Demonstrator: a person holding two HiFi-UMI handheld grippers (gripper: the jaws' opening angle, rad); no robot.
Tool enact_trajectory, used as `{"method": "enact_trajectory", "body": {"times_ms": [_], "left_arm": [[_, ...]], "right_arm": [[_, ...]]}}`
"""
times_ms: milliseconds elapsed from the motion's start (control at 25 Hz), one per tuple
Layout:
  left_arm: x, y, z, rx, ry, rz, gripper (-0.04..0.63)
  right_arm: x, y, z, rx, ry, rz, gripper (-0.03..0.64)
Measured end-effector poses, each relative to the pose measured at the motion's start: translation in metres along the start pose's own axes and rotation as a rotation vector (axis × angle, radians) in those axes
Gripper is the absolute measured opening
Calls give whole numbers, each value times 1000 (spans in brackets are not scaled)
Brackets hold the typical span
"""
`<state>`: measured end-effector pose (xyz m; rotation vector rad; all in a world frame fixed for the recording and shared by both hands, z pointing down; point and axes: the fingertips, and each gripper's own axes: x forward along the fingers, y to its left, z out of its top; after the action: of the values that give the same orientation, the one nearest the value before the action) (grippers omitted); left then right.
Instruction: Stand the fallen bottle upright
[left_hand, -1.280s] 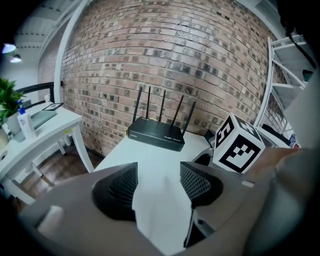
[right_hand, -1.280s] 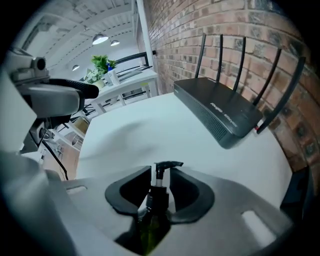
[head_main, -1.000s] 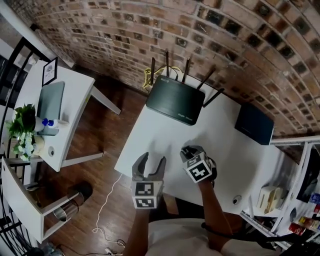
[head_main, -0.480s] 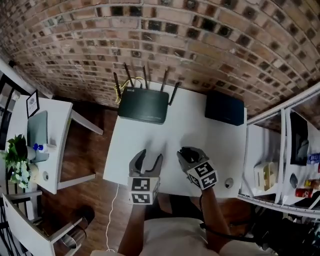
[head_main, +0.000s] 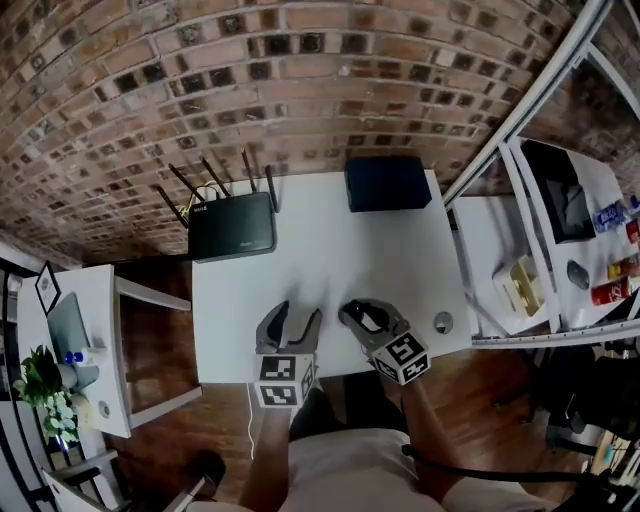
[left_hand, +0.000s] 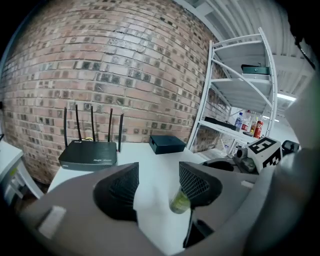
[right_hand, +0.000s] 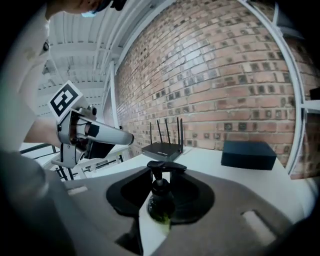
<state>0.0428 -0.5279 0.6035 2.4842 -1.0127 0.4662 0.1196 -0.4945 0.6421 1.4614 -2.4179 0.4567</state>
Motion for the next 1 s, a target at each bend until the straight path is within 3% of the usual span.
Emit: {"method": "enact_trajectory", "body": {"times_ms": [240, 360, 480, 600, 720, 1000], "left_arm": [[-17, -8, -2, 14, -17, -7, 270], [-25, -15, 5, 15, -47, -17, 268], [-41, -21, 12, 14, -74, 0, 267], [-59, -28, 25, 19, -116, 45, 264], [-82, -45, 29, 29, -160, 104, 264], [-146, -135, 25, 70, -334, 282, 258]], "right_arm": [[-5, -1, -4, 13, -99, -72, 87], [-5, -4, -9, 28, -101, -113, 103], [-13, -11, -23, 74, -63, -152, 232], [-31, -16, -22, 113, -86, -170, 280], [-64, -8, -11, 109, -159, -152, 281], [-186, -2, 40, -28, -338, -174, 298]]}}
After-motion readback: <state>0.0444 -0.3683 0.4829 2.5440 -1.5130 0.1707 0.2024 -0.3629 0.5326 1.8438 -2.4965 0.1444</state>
